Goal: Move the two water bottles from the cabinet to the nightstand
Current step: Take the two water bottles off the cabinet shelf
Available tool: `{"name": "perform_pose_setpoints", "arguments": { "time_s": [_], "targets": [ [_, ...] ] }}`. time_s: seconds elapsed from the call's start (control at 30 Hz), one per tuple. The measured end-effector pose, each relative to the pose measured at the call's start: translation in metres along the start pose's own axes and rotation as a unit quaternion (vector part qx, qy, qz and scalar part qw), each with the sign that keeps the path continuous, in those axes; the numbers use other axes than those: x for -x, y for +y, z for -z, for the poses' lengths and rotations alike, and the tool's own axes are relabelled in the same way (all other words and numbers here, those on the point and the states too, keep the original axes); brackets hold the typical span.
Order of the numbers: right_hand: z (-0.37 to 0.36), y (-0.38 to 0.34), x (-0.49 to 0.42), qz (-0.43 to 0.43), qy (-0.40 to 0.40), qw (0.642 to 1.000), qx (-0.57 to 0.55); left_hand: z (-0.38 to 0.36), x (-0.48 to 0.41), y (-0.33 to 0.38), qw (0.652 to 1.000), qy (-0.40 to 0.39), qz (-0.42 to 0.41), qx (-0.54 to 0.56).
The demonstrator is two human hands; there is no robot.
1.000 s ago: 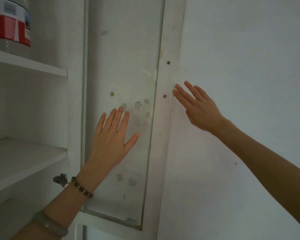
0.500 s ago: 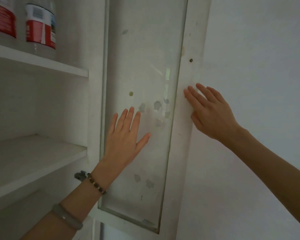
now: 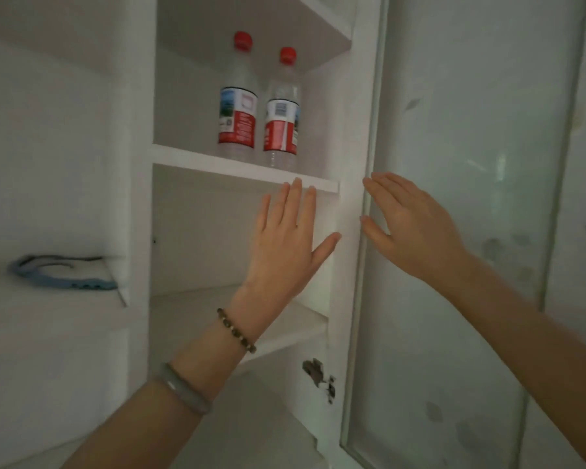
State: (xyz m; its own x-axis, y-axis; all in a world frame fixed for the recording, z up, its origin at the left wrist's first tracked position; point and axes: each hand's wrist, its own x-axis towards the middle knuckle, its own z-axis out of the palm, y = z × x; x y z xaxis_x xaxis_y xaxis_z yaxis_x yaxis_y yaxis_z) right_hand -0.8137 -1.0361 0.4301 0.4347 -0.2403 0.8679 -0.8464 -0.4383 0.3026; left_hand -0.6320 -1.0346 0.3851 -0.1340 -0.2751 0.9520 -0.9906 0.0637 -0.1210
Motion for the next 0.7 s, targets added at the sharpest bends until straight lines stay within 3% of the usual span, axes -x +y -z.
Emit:
{"name": "perform_pose_setpoints", "arguments": {
  "time_s": [0.17,0.33,0.43,0.7],
  "targets": [
    [-0.024,-0.038,-0.05,-0.045,0.031,0.982,-0.179,0.032,-0.029,-0.059,0.995,0.038,0.013,-0.089],
    [-0.04,-0.054,-0.088,-0.096,0.042,0.947,-0.303,0.05,-0.057,-0.085,0.983,0.012,-0.035,-0.179],
    [-0.041,-0.059,-0.111,-0.118,0.052,0.918,-0.375,0.057,-0.083,-0.102,0.974,0.025,-0.021,-0.223],
    [-0.061,-0.049,-0.171,-0.197,0.046,0.843,-0.498,0.036,-0.159,-0.125,0.982,-0.042,0.11,-0.15]
  ]
}}
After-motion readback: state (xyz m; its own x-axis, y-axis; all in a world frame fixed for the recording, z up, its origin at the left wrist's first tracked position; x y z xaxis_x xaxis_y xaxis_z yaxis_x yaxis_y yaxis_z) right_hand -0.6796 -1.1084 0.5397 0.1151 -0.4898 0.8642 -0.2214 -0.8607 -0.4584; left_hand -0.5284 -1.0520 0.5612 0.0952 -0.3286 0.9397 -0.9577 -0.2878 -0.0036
